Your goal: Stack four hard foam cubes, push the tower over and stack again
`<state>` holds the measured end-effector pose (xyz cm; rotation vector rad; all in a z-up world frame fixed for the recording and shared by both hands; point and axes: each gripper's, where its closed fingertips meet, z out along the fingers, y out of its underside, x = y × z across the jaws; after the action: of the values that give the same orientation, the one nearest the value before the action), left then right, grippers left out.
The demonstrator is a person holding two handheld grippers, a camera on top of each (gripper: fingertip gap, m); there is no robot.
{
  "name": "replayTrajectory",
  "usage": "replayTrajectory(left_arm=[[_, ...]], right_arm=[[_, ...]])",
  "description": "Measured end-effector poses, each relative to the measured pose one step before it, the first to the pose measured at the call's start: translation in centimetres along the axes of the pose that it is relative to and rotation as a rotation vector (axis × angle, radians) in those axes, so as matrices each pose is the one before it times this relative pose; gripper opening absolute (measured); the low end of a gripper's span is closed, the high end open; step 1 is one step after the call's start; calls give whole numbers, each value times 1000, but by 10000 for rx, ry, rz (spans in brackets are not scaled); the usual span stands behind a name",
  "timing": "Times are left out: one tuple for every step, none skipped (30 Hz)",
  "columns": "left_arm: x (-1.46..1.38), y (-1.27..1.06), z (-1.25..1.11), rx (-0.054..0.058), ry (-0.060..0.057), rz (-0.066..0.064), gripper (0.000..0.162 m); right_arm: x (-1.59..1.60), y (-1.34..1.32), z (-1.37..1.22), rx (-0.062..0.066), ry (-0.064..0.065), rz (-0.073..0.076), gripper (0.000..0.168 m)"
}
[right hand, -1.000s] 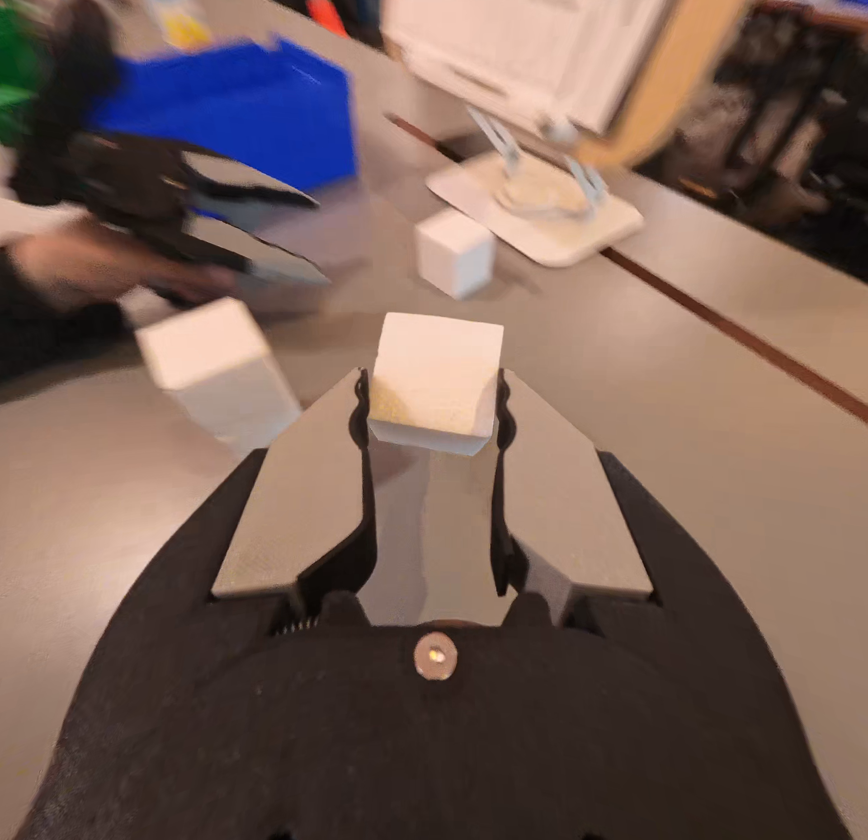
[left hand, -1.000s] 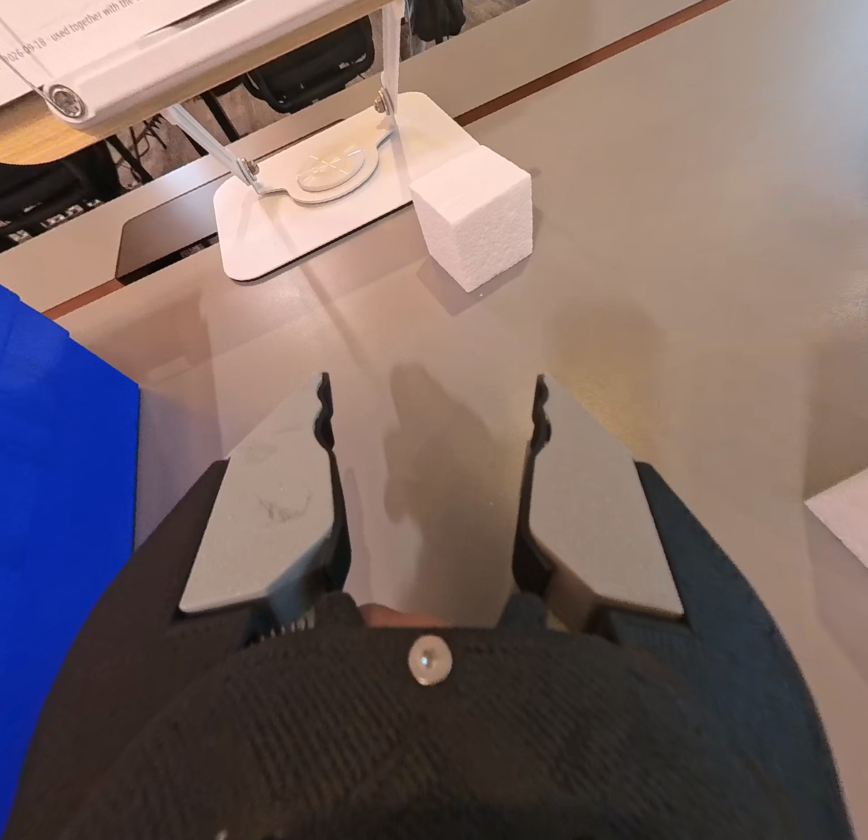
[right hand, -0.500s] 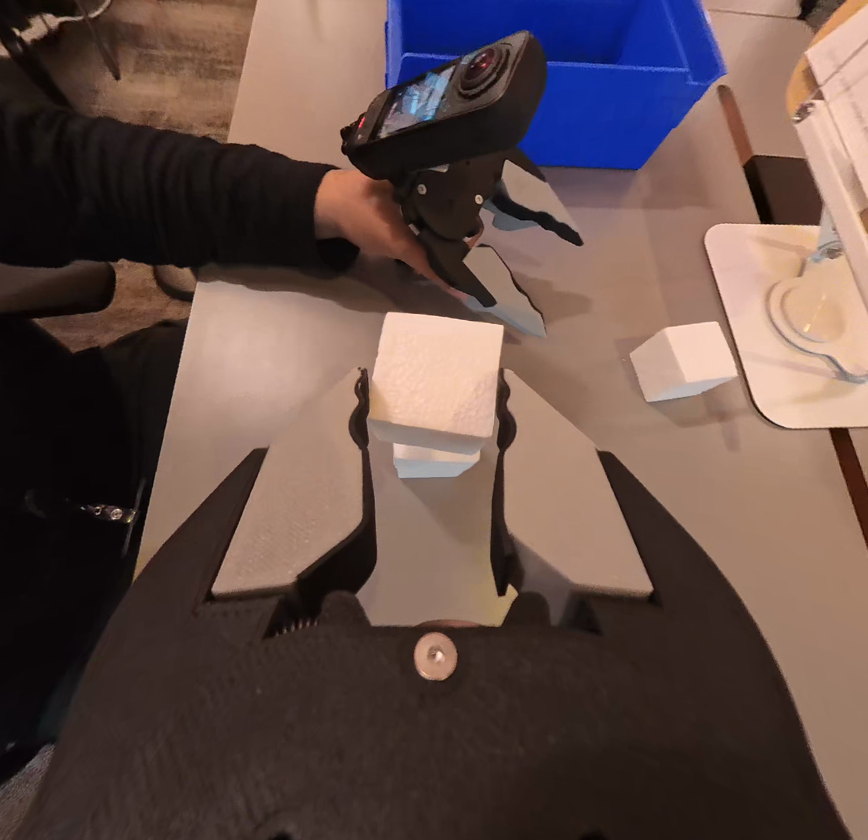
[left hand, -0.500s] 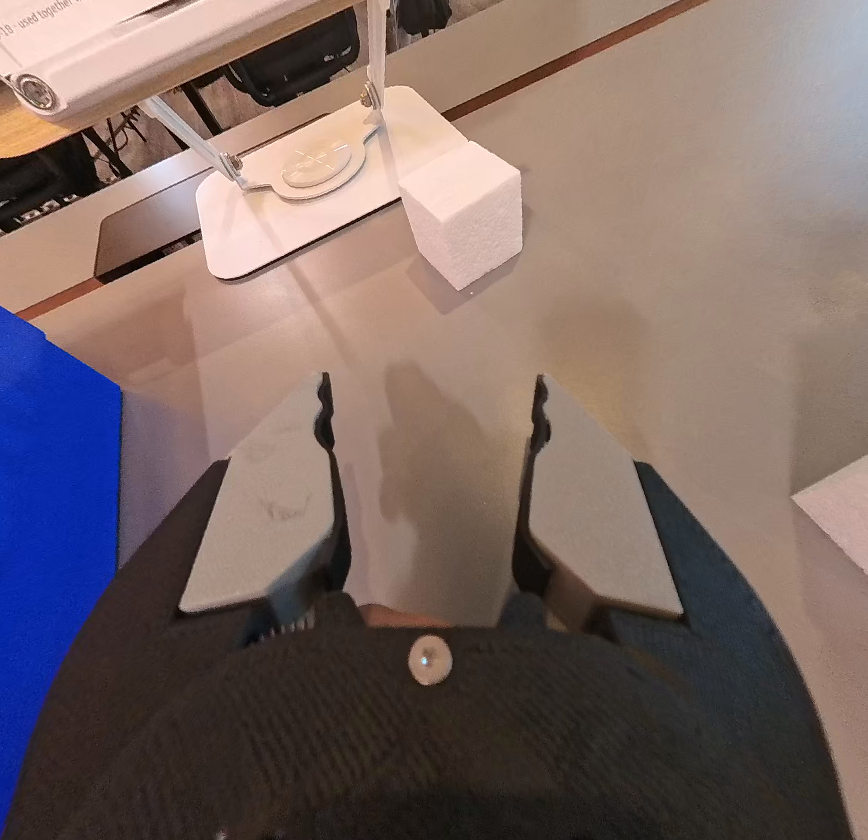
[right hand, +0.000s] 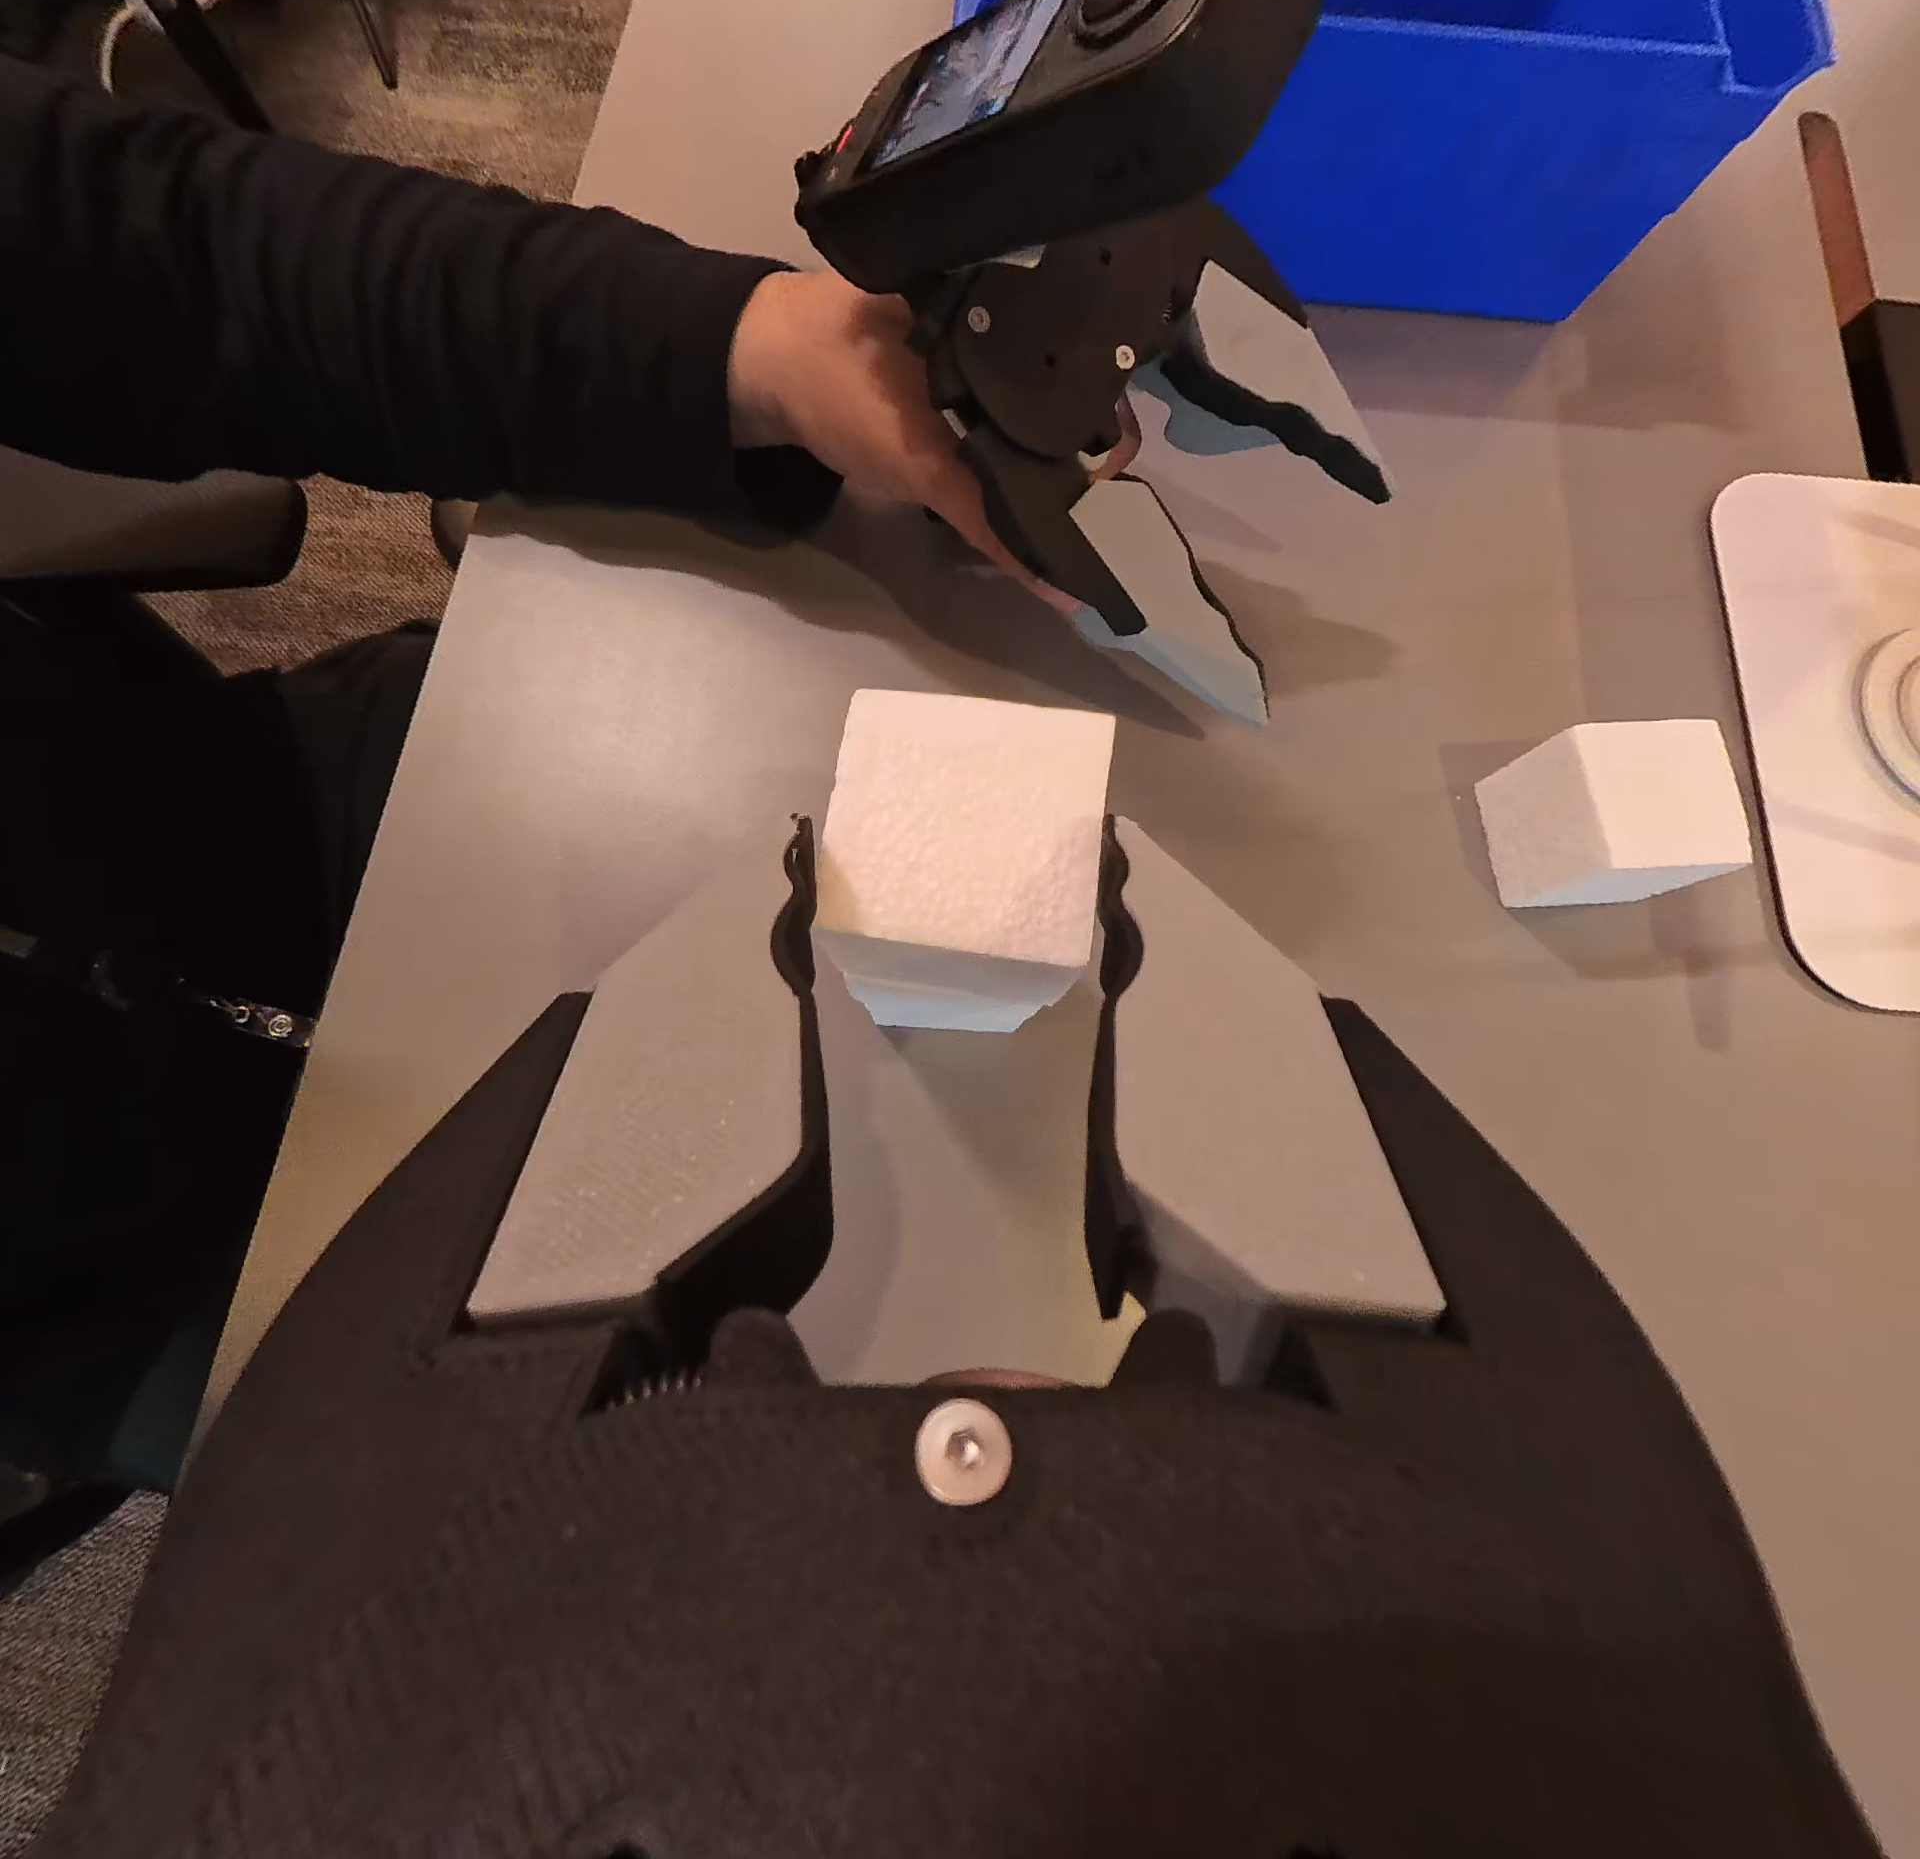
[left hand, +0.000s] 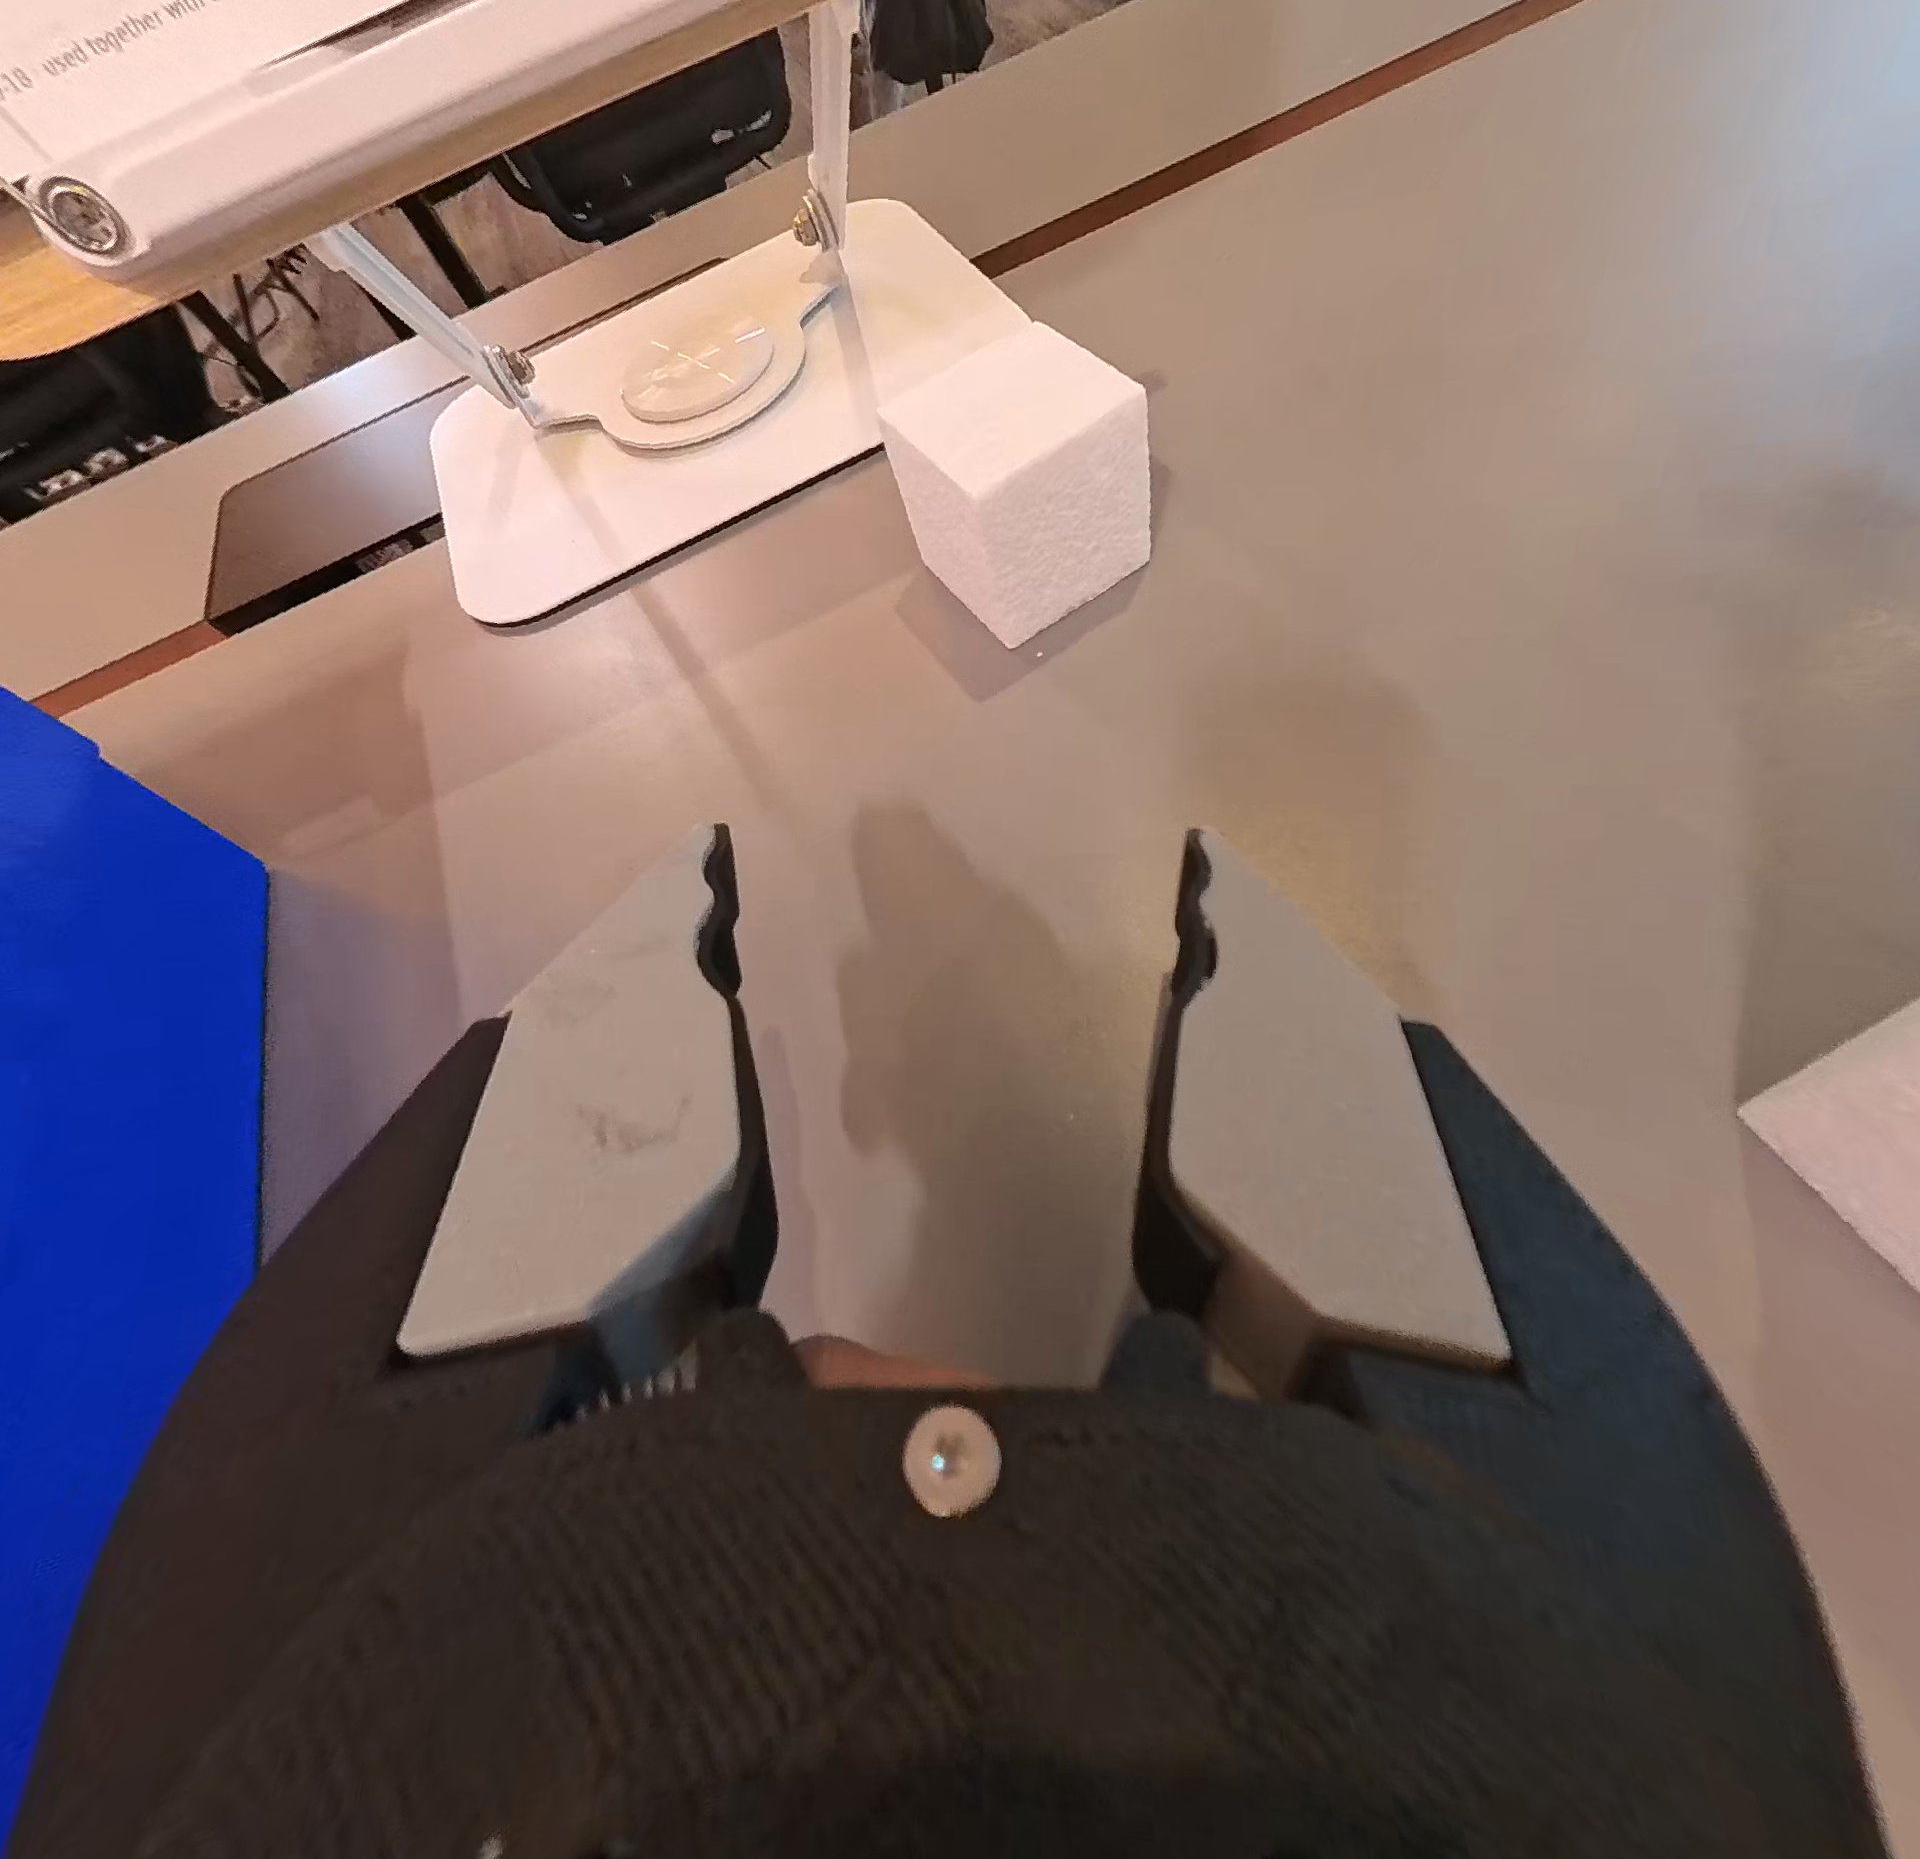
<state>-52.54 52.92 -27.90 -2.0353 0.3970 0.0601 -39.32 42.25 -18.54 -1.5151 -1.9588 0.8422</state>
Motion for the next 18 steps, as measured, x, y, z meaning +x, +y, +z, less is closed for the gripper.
replayTrajectory(left_arm=[[63,42,29,-18,8,33,84],[53,33,24,-20,1,43,84],[40,38,37,-21,-6,47,84],[22,36,23,-18,-10,38,84],[15,33,23,-16,3,14,84],[20,42,33,-18,27,-20,84],[45,71,42,-29,59,-51,84],[84,89,54,-39,90,-75,84],[92,68,38,-29,104,-89,84],[77,19,15,-3,92,-91,84],[51,9,13,5,71,-78,84],[-10,10,2,-3,37,-60,84],[-60,21,5,-3,4,-67,84],[-89,4,-7,4,2,-87,83],[-59,10,-1,7,27,-91,82],[-4,9,-2,3,61,-77,82],[30,8,5,-6,77,-56,82],[75,14,17,-6,80,-25,82]], right_arm=[[-23,5,-5,17,-33,-29,52],[-28,1,3,28,-18,-68,53],[-54,-8,7,34,-25,-47,53],[-96,4,22,21,-55,4,55],[9,-47,-13,58,18,29,63],[93,-146,-98,125,78,43,70],[46,-271,-208,211,62,41,73],[-92,-387,-298,313,-14,39,73],[-165,-452,-375,374,-32,54,73],[-132,-503,-448,442,30,69,74],[-90,-550,-527,549,102,80,75],[-70,-573,-619,662,159,97,75],[59,-447,-666,715,254,130,73],[295,-134,-710,639,372,149,72],[517,280,-736,485,476,145,72],[775,646,-740,358,577,157,71],[971,970,-711,249,624,172,69],[1153,1165,-680,197,650,196,69]])
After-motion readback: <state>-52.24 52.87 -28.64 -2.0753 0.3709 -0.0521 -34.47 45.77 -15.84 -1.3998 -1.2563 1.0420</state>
